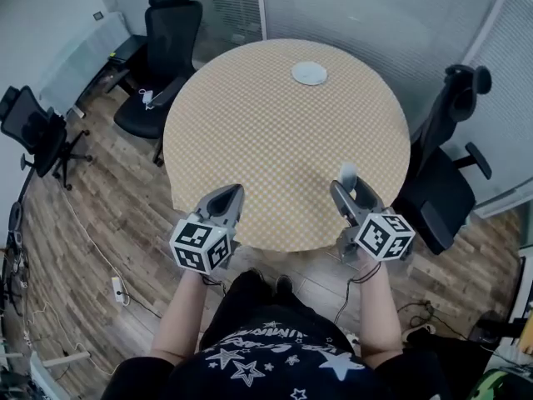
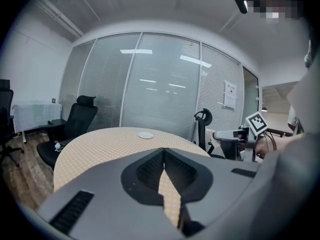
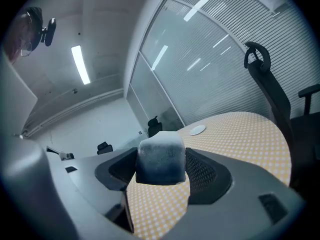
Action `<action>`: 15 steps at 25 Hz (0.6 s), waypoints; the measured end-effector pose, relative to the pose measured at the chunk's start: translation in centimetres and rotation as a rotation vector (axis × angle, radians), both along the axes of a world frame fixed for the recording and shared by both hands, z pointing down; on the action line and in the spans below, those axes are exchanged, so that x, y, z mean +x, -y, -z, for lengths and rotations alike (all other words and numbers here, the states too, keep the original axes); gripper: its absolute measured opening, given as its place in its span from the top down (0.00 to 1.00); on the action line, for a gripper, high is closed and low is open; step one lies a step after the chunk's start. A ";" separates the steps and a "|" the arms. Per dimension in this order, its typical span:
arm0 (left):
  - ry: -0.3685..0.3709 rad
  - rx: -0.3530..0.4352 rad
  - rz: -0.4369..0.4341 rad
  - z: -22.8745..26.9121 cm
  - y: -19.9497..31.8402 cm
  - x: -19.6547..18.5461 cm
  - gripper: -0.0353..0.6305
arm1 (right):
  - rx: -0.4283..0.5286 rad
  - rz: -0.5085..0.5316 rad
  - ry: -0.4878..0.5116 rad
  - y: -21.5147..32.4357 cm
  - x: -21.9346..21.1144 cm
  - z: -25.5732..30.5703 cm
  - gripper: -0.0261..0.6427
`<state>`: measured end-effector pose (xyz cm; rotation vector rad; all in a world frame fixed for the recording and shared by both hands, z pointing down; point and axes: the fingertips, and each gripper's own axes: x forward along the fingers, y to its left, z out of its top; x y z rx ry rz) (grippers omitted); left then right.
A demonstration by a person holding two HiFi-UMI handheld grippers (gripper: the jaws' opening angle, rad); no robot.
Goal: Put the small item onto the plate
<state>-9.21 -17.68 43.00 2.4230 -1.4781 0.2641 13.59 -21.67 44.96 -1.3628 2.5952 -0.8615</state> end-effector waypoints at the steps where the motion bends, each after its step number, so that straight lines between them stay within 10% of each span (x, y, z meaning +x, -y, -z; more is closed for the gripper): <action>1: 0.005 0.002 -0.004 0.0 0.8 -0.3 0.94 | -0.006 0.000 -0.004 0.6 -0.4 -0.2 0.51; 15: -0.006 0.035 -0.142 0.5 16.0 -3.0 0.94 | -0.032 -0.111 -0.075 13.0 -3.3 -0.8 0.51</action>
